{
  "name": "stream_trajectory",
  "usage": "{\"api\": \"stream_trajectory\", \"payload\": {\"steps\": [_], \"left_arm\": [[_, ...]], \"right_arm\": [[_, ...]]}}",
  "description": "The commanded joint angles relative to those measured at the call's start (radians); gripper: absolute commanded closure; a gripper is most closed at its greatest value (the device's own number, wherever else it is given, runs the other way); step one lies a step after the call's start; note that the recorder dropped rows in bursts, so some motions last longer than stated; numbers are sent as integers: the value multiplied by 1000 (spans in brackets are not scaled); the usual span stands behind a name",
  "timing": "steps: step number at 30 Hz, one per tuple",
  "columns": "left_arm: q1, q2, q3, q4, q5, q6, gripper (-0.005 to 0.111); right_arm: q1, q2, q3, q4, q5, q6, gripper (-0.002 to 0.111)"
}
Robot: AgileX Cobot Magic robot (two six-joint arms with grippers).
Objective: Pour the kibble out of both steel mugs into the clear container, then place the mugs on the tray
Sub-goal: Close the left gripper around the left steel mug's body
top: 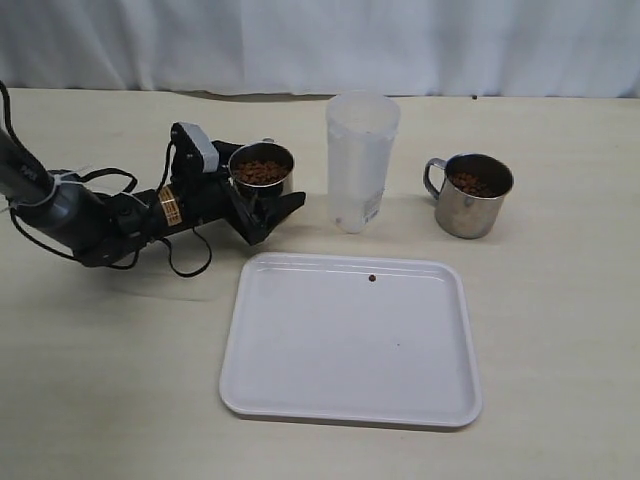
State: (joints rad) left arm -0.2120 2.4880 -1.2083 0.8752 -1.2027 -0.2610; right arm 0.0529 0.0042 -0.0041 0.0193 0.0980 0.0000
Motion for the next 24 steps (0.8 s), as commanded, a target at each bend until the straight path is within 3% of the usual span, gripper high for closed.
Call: {"api": "stream_trajectory", "payload": {"steps": [1,7,13,24], "left_arm": [[-17,-3,-13,-28,2,-1,30],[-17,2,-13,-33,70,-1,30],[-17,44,-13,-33,-15,-2,30],[-17,57,-13,-77,-18,-2,30]], "right_arm": [[-7,-4,4,-4,4,0,103],[-7,-4,4,-4,4,0,103],[-7,-4,4,-4,4,0,103],[-7,-4,4,-4,4,0,103]]}}
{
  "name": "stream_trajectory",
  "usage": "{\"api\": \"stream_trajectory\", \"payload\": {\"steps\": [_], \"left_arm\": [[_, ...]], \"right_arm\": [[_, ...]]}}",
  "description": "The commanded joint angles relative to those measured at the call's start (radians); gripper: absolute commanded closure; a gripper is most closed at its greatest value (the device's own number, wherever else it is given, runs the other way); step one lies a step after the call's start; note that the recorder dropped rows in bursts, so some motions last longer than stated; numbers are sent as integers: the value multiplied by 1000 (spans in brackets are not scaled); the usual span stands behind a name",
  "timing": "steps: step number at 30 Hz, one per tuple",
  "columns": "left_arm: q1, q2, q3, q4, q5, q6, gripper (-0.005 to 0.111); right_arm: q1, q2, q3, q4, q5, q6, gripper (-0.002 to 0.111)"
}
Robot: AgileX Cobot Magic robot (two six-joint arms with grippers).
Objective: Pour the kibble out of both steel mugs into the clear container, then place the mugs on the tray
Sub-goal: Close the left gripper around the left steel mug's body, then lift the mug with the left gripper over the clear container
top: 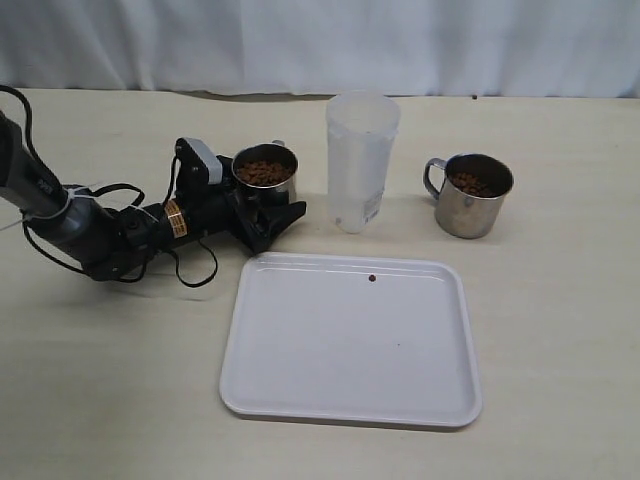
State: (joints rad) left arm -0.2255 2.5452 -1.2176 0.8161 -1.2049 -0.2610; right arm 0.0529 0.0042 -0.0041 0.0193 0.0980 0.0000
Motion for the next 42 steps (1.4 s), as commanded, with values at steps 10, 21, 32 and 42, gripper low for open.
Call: {"api": "stream_trajectory", "payload": {"steps": [10,21,32,42], "left_arm": [[-3,-1,-4,-24,-16,-2,81],[86,-65,-4,127,-16,-131,107],[154,-446,-4,416,140,-510,107],[43,-733,-4,553,479,-688,107]], "right_arm": [[-7,-4,4,-4,4,0,103],[-7,-4,4,-4,4,0,103],[-7,-4,4,-4,4,0,103],[-7,-4,4,-4,4,0,103]]}}
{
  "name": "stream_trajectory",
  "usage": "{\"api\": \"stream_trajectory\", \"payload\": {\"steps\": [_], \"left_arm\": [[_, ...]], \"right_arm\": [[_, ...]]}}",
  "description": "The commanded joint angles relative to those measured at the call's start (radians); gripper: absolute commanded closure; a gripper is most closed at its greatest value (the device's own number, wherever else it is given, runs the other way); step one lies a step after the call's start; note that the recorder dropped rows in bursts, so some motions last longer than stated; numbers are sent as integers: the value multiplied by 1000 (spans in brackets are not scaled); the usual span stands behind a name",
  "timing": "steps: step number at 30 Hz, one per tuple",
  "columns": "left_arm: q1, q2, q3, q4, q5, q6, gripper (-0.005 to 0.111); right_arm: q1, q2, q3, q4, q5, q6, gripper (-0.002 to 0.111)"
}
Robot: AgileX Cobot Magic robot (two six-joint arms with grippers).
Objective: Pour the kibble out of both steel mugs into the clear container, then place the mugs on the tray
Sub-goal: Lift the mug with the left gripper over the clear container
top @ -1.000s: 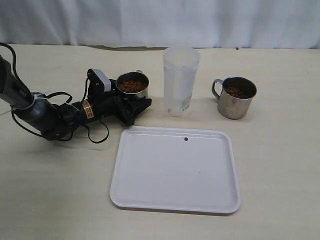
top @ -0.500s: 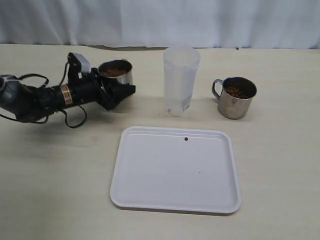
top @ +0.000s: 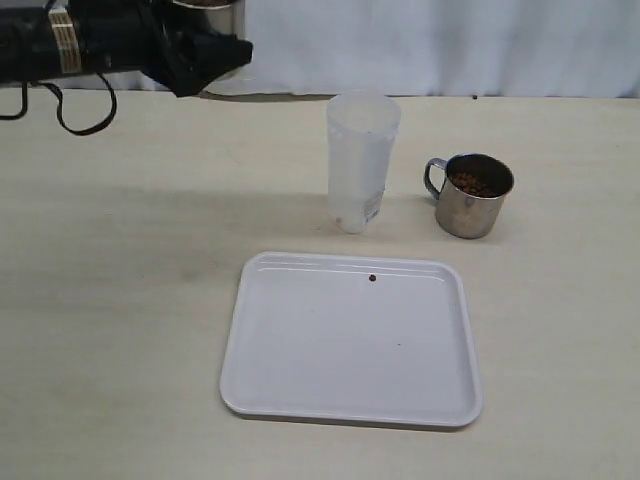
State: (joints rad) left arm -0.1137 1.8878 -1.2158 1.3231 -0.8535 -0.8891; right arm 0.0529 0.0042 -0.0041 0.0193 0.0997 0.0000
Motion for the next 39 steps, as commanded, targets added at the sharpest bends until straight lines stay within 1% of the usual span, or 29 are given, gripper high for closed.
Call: {"api": "stream_trajectory", "payload": {"steps": [1,5,8,12,14,15,17,20,22,25,28,31,39], "left_arm": [[-95,-86,-6,58,171,-62,107],[-199,-95,-6,80,322,-63,107],[-268,-95,-6,82,413,-9,107],[-324,-95,-6,82,458,9,107],[-353,-95,-6,100,528,31,107],[-376,-95,-6,127,612,53,107],[-394,-91,-6,140,685,82,107],[-399,-80,-14,140,690,108,107],[-399,-59,-59,137,720,108,107],[-399,-22,-99,137,730,108,107],[-399,-14,-106,212,740,108,107],[-399,-14,-106,212,778,111,107],[-401,14,-117,209,825,128,107]], "right_arm": [[-7,-4,4,-4,2,0,103],[-7,-4,4,-4,2,0,103],[-7,-4,4,-4,2,0,103],[-7,-4,4,-4,2,0,103],[-7,-4,4,-4,2,0,103],[-7,-4,4,-4,2,0,103],[-7,-4,4,-4,2,0,103],[-7,-4,4,-4,2,0,103],[-7,-4,4,-4,2,0,103],[-7,-4,4,-4,2,0,103],[-7,-4,4,-4,2,0,103],[-7,-4,4,-4,2,0,103],[-7,-4,4,-4,2,0,103]]}}
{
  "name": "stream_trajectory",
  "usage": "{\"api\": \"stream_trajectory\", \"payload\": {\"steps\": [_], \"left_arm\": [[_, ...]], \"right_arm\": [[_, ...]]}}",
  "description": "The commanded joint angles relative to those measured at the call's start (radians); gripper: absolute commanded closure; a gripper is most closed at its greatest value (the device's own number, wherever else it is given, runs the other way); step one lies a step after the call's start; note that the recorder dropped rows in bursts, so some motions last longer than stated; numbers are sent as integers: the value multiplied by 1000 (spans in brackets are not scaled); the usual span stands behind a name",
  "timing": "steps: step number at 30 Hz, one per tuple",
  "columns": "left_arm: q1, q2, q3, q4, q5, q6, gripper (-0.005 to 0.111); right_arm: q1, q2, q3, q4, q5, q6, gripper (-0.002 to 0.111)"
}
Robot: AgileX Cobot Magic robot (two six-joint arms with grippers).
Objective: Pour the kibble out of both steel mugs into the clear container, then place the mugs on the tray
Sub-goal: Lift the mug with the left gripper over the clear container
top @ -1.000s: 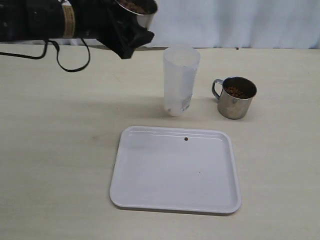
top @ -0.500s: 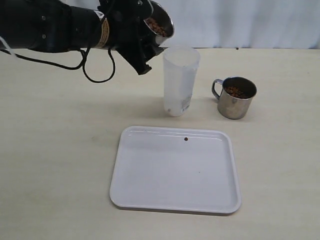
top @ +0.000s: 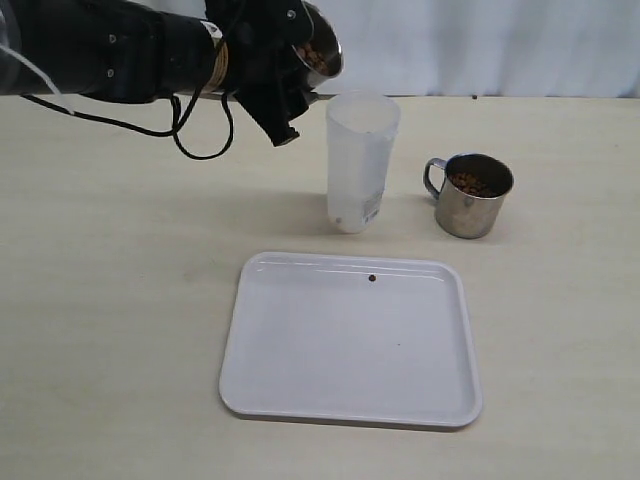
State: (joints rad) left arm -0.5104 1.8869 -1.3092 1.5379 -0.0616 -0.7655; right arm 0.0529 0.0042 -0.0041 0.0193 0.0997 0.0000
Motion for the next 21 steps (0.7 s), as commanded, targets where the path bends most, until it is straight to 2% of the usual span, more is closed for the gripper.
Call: {"api": "stream_trajectory", "payload": {"steps": [1,5,10,21], "left_arm": [[-4,22,-29,-6,33,5,107],[-20,35,-31,-4,43,44,107],[-49,39,-69,-4,118,59,107],[-68,39,-89,-4,139,107,107]], "right_arm": [[-7,-4,4,-4,2,0,103],[-7,-4,4,-4,2,0,103],[-7,-4,4,-4,2,0,103],[-7,-4,4,-4,2,0,103]]}}
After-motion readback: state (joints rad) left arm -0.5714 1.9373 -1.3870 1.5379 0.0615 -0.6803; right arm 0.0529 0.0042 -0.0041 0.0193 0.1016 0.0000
